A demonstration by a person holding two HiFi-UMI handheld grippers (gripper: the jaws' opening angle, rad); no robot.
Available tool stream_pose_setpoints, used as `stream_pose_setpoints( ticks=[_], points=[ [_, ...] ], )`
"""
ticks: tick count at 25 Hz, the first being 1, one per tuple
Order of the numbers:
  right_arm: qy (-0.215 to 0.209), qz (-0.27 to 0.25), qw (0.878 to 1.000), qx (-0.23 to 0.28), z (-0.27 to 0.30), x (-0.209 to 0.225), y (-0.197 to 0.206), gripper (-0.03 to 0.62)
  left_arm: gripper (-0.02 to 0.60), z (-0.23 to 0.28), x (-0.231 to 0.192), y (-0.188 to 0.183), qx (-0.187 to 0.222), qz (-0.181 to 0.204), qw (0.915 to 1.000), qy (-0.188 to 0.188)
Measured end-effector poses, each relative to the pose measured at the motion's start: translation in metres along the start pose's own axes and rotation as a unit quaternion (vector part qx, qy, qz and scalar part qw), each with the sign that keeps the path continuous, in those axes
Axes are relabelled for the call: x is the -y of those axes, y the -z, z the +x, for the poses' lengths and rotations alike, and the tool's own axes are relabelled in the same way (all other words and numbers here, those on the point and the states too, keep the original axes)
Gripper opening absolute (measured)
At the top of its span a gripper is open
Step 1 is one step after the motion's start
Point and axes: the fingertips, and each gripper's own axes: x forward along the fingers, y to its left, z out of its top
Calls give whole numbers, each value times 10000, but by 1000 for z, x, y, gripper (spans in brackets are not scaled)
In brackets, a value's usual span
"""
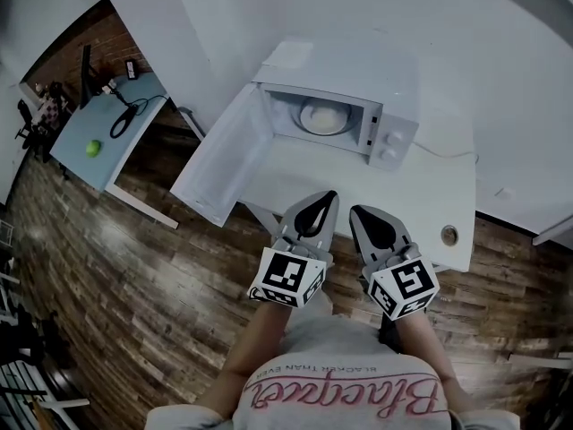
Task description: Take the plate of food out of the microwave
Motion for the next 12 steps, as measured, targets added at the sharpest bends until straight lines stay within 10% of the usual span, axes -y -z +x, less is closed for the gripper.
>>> stream_pose_setpoints(
  ticks=[12],
  points=[
    [166, 19, 9993, -336, 72, 23, 10, 12, 6, 46, -67, 14, 124, -1035, 9937, 410]
  ],
)
